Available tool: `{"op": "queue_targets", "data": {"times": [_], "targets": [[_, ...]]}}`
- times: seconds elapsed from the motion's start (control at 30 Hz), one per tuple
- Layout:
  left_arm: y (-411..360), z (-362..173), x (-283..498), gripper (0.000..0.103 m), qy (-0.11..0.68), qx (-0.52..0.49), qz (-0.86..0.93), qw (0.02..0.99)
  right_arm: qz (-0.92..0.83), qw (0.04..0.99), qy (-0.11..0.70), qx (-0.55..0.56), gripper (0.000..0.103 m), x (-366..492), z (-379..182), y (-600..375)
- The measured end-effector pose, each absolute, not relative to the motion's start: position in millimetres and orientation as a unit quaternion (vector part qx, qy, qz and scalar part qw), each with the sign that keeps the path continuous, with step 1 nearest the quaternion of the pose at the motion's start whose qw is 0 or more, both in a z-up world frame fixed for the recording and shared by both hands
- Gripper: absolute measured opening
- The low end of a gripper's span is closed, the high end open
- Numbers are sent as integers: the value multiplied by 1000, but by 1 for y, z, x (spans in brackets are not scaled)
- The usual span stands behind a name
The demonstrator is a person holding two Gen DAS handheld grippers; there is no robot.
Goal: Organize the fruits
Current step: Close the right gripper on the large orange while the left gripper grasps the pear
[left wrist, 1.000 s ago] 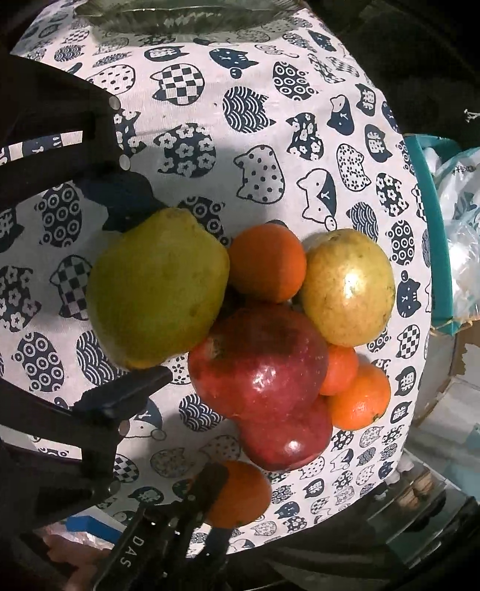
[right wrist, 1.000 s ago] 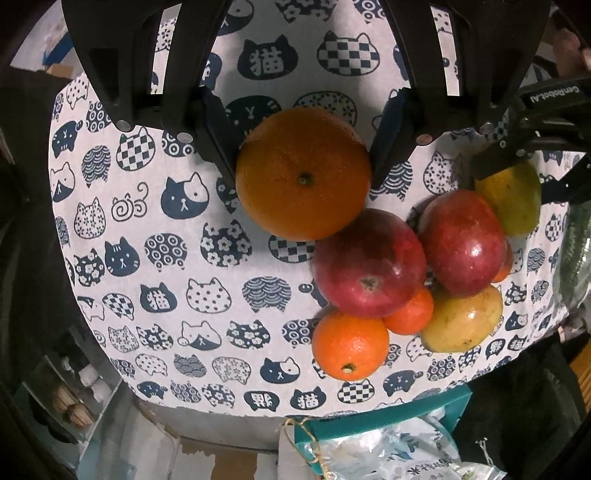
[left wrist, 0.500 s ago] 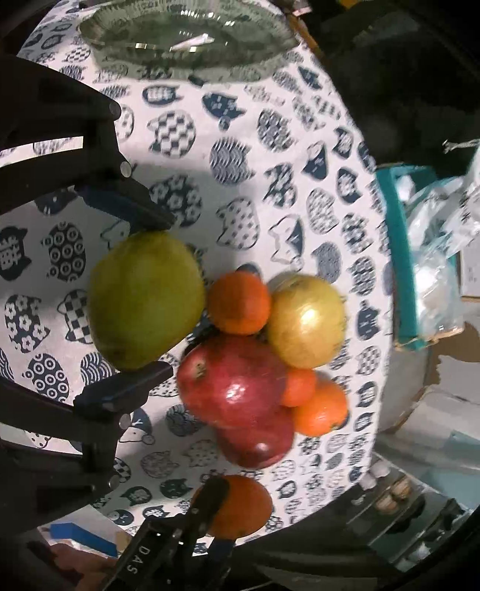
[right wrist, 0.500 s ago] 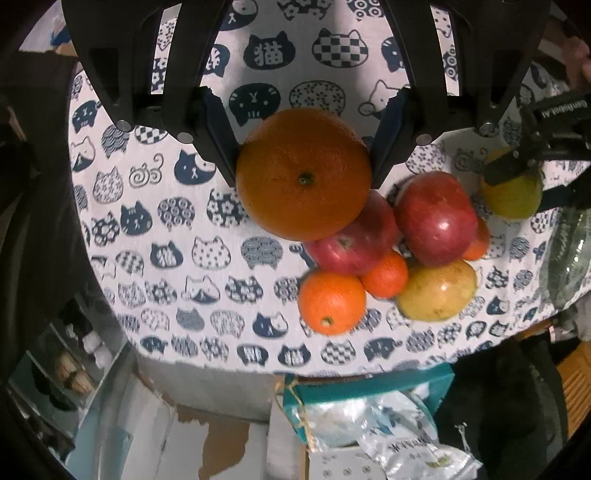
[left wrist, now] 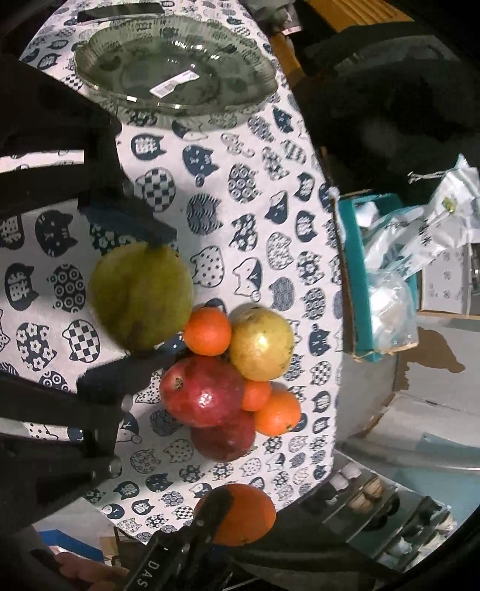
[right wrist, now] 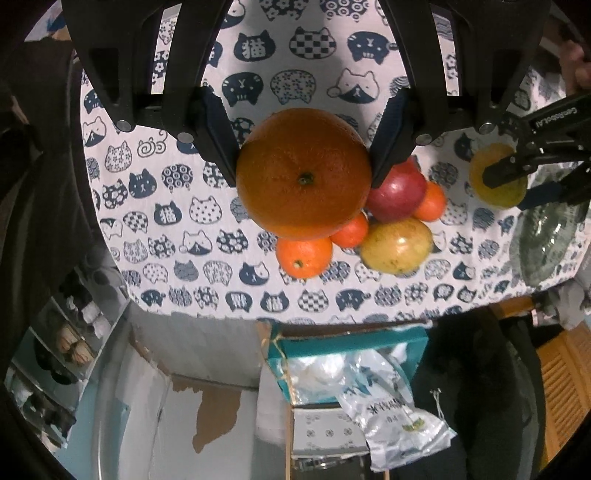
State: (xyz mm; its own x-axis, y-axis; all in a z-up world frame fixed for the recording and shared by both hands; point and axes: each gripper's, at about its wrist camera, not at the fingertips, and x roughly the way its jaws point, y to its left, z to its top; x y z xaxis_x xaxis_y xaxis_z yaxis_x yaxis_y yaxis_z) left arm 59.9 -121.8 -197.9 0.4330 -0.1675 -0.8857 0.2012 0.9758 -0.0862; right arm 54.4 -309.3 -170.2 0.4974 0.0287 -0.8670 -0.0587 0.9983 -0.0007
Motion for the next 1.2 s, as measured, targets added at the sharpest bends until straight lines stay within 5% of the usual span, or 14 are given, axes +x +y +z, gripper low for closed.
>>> {"op": "queue_targets", "data": {"times": [0.03,0.1,0.13,0.37,0.6,1.2], "targets": [[-121,-196,59,45,519,16,-109,848,27,867,497,-16,68,54,-167,-307],[-116,-189,59,12,514,10,-115,850,31,870,492,-19,68,54,-162,-304],[-116,-188,61,13,518,9,-121,847,33,870,492,-20,68,55,-161,-302],[-108,-222,71,30,565,-10,-114,817,47,850,525,-8,68,59,-183,-296],[-117,-231,70,65,568,-23,-126,813,50,833,552,-10,68,56,-201,-295],[-133,-233,65,70,576,-13,-140,805,66,800,596,10,68,38,-231,-295]]}}
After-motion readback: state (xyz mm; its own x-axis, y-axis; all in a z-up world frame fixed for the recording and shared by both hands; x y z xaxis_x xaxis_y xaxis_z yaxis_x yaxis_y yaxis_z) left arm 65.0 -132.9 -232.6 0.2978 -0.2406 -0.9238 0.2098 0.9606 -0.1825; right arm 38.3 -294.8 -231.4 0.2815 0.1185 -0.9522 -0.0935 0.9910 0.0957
